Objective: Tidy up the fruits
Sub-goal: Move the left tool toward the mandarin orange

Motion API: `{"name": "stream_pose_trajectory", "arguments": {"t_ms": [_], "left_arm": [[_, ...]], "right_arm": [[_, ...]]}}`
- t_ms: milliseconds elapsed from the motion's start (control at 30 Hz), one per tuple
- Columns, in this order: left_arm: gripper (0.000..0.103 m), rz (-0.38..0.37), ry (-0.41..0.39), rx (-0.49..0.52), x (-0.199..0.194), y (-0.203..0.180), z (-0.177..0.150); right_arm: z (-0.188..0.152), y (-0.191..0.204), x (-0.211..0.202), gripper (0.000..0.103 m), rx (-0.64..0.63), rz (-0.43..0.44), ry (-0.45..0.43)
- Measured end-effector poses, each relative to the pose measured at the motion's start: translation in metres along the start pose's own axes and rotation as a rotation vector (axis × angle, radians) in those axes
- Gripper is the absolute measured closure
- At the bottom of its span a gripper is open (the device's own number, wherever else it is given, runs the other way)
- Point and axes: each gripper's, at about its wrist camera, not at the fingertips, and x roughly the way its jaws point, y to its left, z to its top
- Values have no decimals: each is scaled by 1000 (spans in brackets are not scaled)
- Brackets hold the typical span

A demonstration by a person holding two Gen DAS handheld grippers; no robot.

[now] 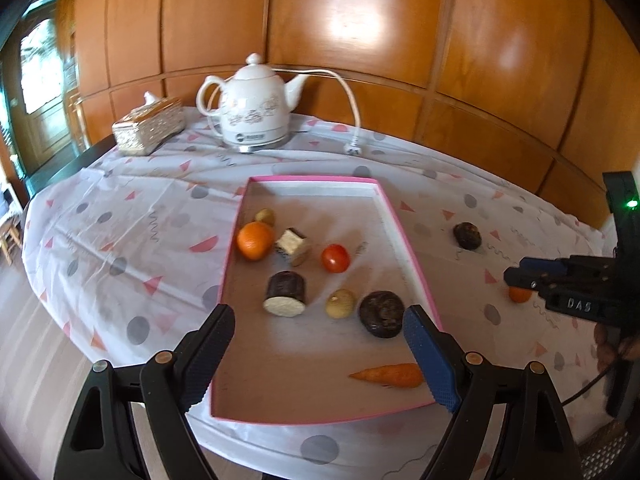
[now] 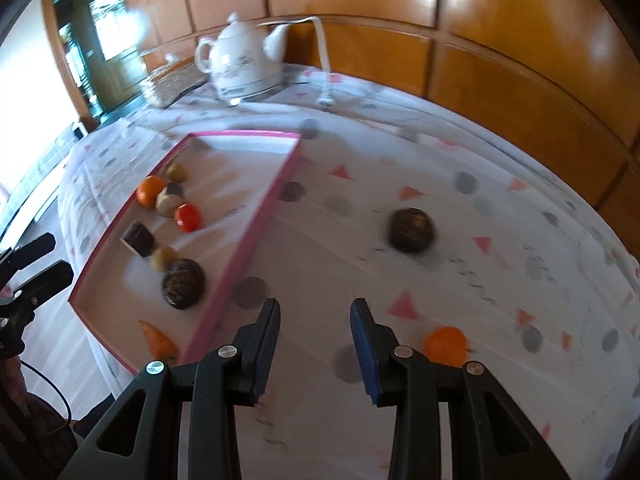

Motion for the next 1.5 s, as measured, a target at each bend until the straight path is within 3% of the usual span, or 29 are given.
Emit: {"name": "stream_pose_trajectory", "arguments": {"t_ms": [967,1500], "left_arm": [[17,-102,10,205,17,-87,14],[17,-120,29,263,29,-115,15]], "right_arm": [[-53,-155,-82,66,289,-293,-42],[-95,-245,-107,65,501,-445,-31]]}}
